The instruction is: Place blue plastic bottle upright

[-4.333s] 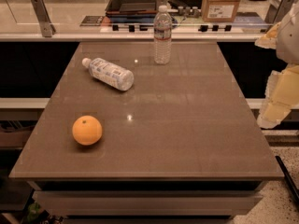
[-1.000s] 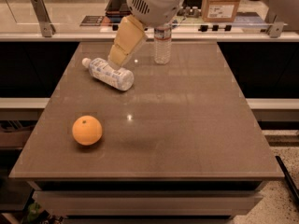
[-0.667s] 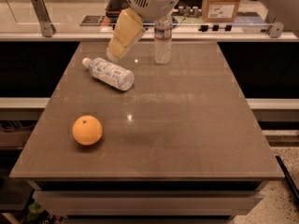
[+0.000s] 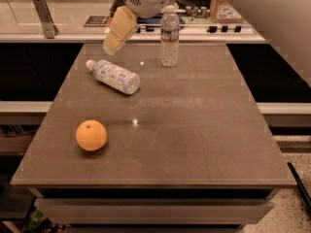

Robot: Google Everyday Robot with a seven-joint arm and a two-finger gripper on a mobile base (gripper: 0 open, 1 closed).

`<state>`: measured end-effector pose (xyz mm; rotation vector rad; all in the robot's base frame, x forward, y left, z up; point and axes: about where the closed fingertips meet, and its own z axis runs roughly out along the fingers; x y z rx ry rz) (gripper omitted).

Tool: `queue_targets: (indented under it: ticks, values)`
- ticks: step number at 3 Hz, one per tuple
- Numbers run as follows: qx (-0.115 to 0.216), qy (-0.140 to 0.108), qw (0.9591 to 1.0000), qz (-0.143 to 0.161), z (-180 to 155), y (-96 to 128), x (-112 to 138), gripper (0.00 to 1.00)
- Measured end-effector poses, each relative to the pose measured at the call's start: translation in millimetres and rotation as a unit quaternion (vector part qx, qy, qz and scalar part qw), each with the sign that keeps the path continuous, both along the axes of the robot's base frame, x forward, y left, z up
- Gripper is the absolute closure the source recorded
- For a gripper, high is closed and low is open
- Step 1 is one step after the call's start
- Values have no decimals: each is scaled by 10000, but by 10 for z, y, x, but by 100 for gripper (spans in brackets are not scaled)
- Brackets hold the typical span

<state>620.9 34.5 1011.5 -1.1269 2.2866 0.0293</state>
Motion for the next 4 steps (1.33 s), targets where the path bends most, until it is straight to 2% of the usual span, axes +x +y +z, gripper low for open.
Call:
queue_targets:
  ticks: [1,2,3,4]
  values:
    - [13,102,9999,-77,-183,139,189,0]
    - [-160,266,9994,-170,-405,316,363,0]
    - [-514,443,9975,-174,-645,553,528,0]
    - [-873,624,9942,-3,-867,835,644,0]
